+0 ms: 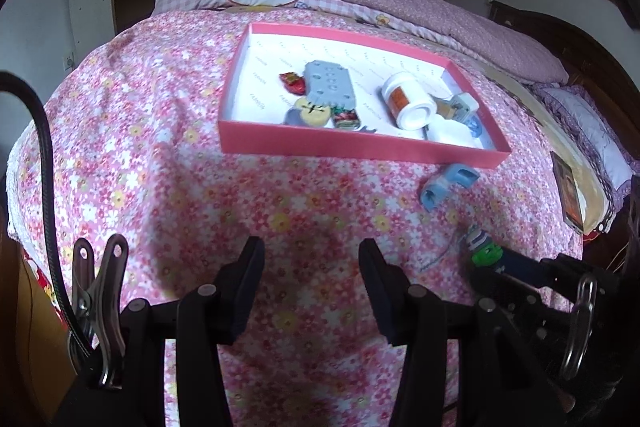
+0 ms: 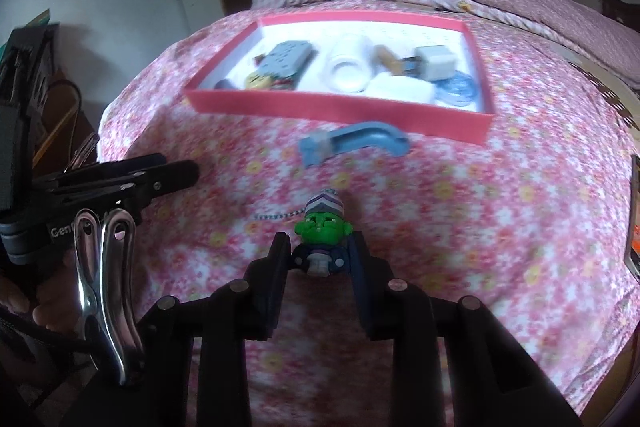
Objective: Organize rigid objects
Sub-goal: 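Grasp the green figurine with the right tool while the left tool grasps the blue hook piece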
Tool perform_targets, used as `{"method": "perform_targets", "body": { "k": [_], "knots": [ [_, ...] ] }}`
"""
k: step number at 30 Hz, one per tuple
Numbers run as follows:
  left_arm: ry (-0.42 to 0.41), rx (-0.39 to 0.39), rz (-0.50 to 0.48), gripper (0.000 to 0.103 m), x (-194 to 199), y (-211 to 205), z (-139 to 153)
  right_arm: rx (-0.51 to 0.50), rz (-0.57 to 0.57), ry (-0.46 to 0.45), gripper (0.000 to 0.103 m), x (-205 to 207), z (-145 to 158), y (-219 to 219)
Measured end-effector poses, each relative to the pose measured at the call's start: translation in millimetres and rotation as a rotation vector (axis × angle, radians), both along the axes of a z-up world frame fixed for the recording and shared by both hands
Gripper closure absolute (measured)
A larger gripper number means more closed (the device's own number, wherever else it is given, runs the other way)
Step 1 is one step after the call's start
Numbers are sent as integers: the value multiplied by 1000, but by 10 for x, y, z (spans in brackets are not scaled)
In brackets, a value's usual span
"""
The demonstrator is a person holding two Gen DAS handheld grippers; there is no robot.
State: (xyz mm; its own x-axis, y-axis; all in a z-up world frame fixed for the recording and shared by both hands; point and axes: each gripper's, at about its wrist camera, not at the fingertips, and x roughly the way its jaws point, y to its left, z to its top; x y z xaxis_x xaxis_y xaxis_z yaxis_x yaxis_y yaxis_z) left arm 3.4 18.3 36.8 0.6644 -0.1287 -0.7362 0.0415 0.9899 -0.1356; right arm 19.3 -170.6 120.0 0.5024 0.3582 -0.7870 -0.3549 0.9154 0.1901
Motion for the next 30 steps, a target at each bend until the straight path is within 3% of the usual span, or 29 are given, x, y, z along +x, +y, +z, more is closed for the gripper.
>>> {"method": "perform_targets", "body": {
  "k": [18,22,30],
  "knots": [
    [-29,-38,-111,51,310,-602,82,-19,-142,-41,72,155,15,-601],
    [-38,-29,-138,42,373,-772,67,-8,-162,-35,72,184,-25,-680],
    [-48,-25,-139,41,559,-989,5,27,-191,-9,72,195,-121,-814]
  ]
}}
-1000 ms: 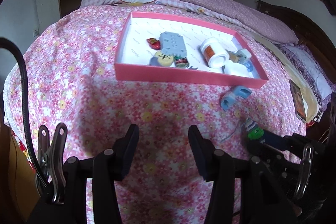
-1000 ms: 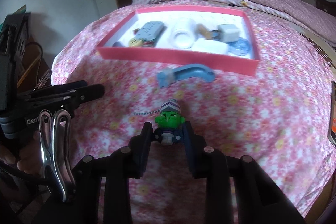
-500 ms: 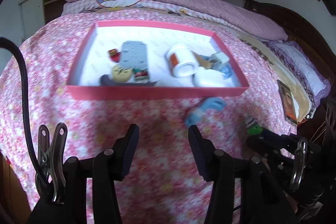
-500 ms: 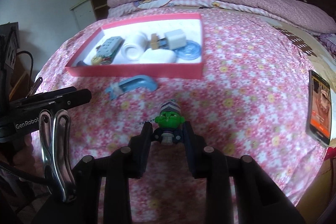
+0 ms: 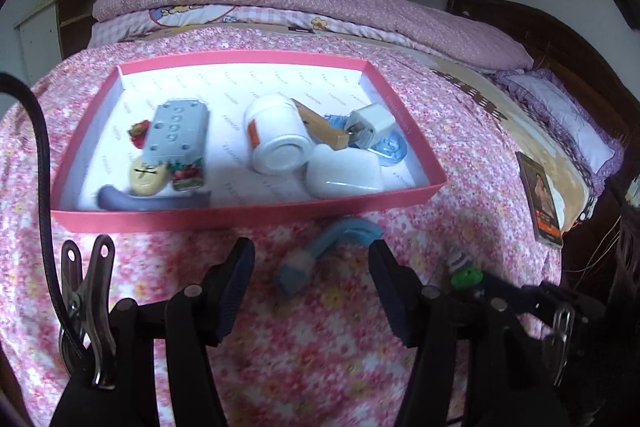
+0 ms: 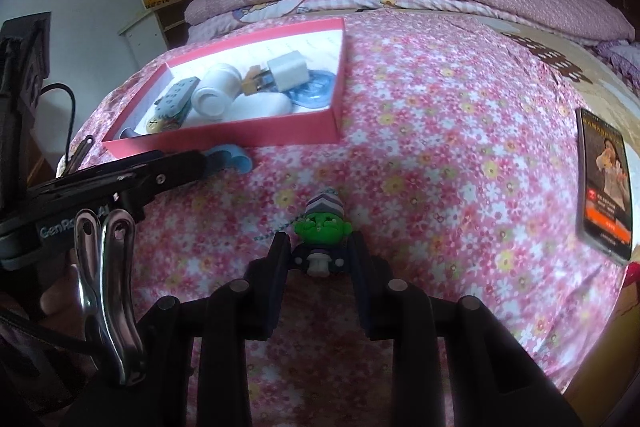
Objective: Organize rigid objects
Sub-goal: 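Grasp the green figurine with the right tool while the left tool grasps the blue hook piece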
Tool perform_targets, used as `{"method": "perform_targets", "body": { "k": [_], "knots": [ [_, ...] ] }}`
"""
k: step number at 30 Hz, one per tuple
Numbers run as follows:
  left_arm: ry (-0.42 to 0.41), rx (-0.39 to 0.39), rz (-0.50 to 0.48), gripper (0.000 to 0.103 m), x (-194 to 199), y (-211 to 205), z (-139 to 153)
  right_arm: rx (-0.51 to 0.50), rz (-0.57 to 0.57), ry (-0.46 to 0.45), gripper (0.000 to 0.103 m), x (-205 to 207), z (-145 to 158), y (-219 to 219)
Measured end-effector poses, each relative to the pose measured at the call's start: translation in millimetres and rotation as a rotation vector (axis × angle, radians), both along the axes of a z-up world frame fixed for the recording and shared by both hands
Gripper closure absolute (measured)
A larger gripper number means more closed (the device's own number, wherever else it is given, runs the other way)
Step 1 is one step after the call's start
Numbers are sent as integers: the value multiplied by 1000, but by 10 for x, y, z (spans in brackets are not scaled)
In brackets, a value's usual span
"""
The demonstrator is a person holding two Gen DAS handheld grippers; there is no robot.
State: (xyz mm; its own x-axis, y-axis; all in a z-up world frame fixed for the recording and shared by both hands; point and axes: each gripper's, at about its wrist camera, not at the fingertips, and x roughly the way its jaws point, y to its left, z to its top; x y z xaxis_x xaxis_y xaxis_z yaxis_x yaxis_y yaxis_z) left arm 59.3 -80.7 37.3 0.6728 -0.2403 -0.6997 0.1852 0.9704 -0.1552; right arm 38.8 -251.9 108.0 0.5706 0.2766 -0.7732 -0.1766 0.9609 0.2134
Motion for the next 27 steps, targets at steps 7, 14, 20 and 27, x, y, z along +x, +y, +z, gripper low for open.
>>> {"method": "perform_targets", "body": {
  "k": [7,14,20,27],
  "knots": [
    [16,-50,13,39,106,-71,-72,25,-3,-1,72,-31,-40,-29],
    [6,-23,28,34,155,-200,-131,48,-3,-6,72,-67,-37,-47],
    [-9,18,46,31,147,-292,-156,56,-2,-12,72,-91,-48,-43],
    [-15,40,58,38,135,-297,-158,61,-3,-13,72,-80,-49,-46]
  ]
}}
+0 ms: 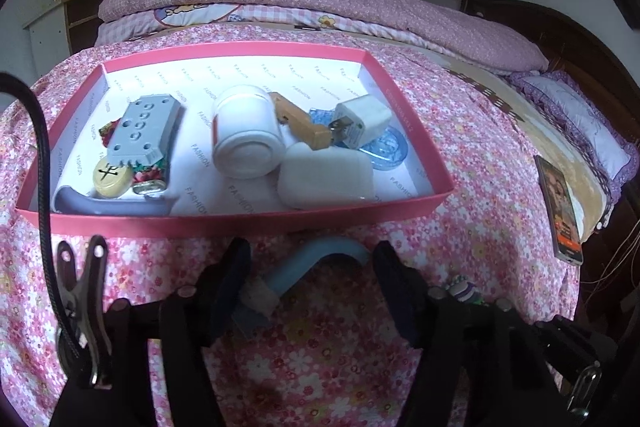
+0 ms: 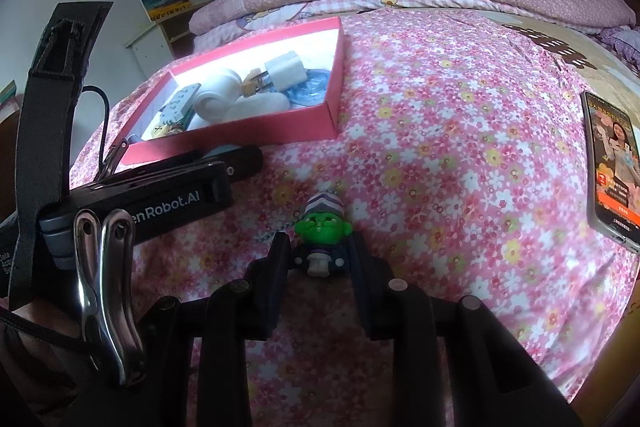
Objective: Organize rigid objects
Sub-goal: 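Grasp the green figurine with the right tool while the left tool grasps the blue hook piece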
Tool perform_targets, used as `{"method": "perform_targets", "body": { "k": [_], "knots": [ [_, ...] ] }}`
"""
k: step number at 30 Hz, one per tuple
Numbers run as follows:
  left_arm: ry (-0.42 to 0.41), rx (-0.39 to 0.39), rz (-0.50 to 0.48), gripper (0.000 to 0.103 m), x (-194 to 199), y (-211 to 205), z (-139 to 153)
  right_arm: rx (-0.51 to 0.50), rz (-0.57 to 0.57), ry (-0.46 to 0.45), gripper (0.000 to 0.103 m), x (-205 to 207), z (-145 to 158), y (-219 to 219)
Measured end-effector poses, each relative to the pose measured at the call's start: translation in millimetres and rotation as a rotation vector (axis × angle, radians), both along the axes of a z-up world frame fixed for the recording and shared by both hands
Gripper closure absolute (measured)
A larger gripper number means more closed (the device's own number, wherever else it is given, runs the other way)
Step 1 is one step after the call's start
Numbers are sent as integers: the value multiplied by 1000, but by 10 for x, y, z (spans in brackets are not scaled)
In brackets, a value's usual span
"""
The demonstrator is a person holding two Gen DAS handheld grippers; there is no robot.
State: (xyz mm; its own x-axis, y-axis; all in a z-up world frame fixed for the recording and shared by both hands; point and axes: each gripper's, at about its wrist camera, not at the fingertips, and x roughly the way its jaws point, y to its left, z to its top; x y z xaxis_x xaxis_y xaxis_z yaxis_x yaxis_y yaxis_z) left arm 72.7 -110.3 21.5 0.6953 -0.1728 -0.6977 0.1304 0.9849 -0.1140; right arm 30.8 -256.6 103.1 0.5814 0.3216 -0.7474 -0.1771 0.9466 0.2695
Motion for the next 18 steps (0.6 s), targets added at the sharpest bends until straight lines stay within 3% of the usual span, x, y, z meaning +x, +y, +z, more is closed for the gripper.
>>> {"method": "perform_targets", "body": {
  "k": [7,8,10,18],
  "knots": [
    [-3,15,-18,40,-81,56,27,-1,0,0,72,0,-1,-2],
    [-8,19,-17,43,-100,74,37,-2,0,0,72,-1,-1,-1],
    [-8,26,-16,59,-119,111,53,-6,-1,0,72,-2,0,3],
    [30,22,-58,60,-167,244,50,-21,-4,2,72,-4,15,33]
  ]
}}
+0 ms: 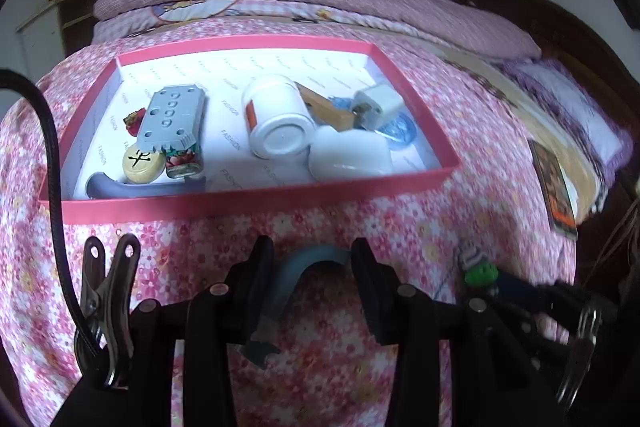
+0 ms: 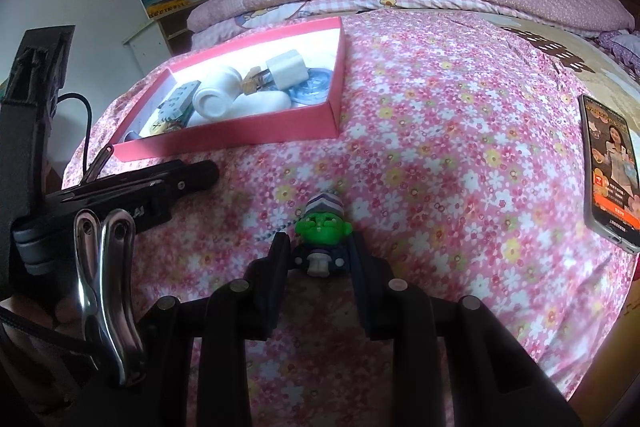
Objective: Organize rigid objects
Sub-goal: 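Grasp the green figurine with the right tool while the left tool grasps the blue hook piece, then carry the green figurine and blue hook piece into the pink box and release both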
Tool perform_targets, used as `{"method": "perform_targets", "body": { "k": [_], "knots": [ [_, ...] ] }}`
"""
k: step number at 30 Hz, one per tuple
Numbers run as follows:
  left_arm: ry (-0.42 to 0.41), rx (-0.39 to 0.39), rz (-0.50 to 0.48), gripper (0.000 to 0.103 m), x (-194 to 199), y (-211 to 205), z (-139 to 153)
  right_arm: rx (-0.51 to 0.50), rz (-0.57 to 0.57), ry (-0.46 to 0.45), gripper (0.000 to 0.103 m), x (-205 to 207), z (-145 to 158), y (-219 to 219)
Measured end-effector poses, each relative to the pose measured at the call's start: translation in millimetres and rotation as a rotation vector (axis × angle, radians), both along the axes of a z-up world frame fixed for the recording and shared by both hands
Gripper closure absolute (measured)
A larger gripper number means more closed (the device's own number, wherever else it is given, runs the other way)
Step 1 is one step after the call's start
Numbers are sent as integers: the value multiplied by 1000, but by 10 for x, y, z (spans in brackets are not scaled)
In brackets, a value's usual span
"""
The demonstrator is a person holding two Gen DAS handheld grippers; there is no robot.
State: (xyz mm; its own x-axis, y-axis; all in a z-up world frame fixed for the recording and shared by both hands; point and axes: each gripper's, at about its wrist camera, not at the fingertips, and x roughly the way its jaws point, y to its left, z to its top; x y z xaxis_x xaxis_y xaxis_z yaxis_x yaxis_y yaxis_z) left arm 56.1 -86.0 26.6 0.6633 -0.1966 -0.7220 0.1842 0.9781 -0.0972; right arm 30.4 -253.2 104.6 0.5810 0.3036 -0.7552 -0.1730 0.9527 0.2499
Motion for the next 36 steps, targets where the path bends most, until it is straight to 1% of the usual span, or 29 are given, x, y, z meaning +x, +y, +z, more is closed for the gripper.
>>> {"method": "perform_targets", "body": {
  "k": [6,10,13,15,16,17,18,19,21,22,29,36],
  "knots": [
    [3,41,-29,58,-56,25,-61,-3,1,-1,72,0,-4,14],
    [1,77,-66,53,-107,-24,-73,1,3,0,72,5,-7,16],
    [-6,110,-88,53,-192,-19,-103,5,3,0,72,1,-11,5],
    [-17,112,-92,53,-253,16,-112,5,3,-1,72,1,-11,5],
    [-25,103,-90,61,-274,49,-109,4,3,-1,72,-1,-11,7],
    [-27,97,-85,79,-275,75,-103,6,2,-1,72,0,-11,4],
    [-22,90,-81,85,-264,103,-97,9,2,-1,72,-2,-10,3],
    [-16,78,-78,88,-252,132,-86,10,2,-1,72,-10,-5,11],
    [-8,34,-76,90,-243,195,-62,12,6,-1,72,-12,1,21],
    [-7,25,-78,90,-248,211,-52,12,7,-2,72,-11,7,31],
    [-32,15,-82,90,-324,243,36,22,24,-20,72,-11,68,87],
    [-47,-22,-33,90,-289,405,181,35,52,-37,72,4,164,169]
  ]
}}
